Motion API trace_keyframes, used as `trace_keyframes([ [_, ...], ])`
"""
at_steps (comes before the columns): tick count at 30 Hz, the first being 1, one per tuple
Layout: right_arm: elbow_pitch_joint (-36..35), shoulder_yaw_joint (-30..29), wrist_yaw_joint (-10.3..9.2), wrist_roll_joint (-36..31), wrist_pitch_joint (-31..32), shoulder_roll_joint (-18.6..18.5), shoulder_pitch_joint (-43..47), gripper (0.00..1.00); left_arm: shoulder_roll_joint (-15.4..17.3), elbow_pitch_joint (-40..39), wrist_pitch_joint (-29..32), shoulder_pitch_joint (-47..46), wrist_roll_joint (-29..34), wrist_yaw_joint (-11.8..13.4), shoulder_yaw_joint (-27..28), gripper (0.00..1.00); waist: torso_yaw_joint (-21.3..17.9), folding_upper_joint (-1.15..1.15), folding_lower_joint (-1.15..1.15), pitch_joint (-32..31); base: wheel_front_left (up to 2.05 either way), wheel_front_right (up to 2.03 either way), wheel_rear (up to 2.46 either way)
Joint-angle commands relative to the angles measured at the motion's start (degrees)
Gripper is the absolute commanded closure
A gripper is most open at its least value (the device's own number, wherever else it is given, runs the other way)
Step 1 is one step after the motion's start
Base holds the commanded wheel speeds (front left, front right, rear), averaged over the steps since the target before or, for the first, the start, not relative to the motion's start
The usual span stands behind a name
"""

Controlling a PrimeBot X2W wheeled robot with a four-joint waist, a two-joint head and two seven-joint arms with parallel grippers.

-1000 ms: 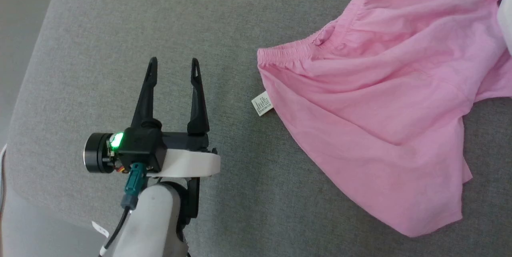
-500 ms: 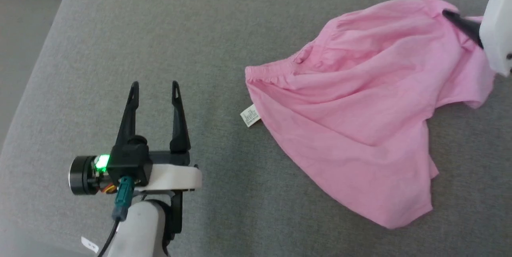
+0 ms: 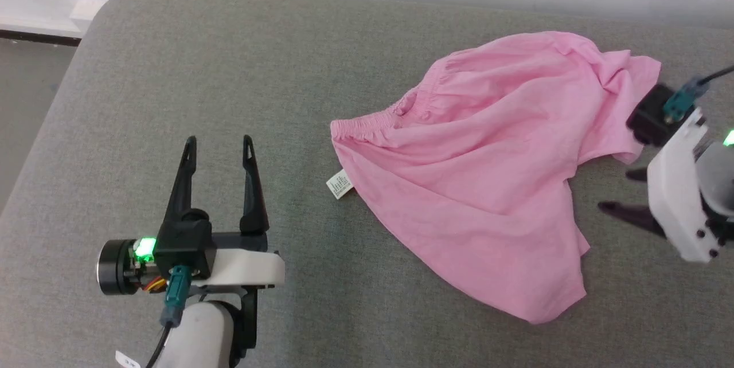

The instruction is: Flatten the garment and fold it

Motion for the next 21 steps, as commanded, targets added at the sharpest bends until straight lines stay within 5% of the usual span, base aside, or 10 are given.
trace_keyframes([
  [1,0.35,0.24,-0.06,0.20,-0.35,0.69,0.99,0.00,-0.03,0.07,-0.27,0.75,0.48,-0.12,-0.02,0.00,0.22,0.00,0.02,0.24,0.00,0.00,0.00],
  [16,12.44,1.33,-0.06,-2.49,-3.22,12.43,14.05,0.00,-0.73,0.44,-0.27,-0.82,0.35,-0.54,-0.25,0.00,2.27,0.00,0.02,2.51,0.00,0.00,0.00],
  [17,12.55,1.38,-0.06,-2.79,-3.52,12.44,14.42,0.76,-0.75,0.47,-0.27,-0.75,0.34,-0.49,-0.15,0.00,2.23,0.00,0.02,2.42,0.00,0.00,0.00],
  [18,12.64,1.38,-0.06,-2.91,-4.15,12.34,14.56,1.00,-0.77,0.49,-0.27,-0.63,0.34,-0.43,-0.03,0.00,2.12,0.00,0.02,2.27,0.00,0.00,0.00],
  [21,12.29,0.33,-0.06,-3.42,-7.36,11.27,13.78,1.00,-0.75,0.60,-0.27,-0.11,0.37,-0.36,0.38,0.00,1.66,0.00,0.02,1.55,0.00,0.00,0.00],
])
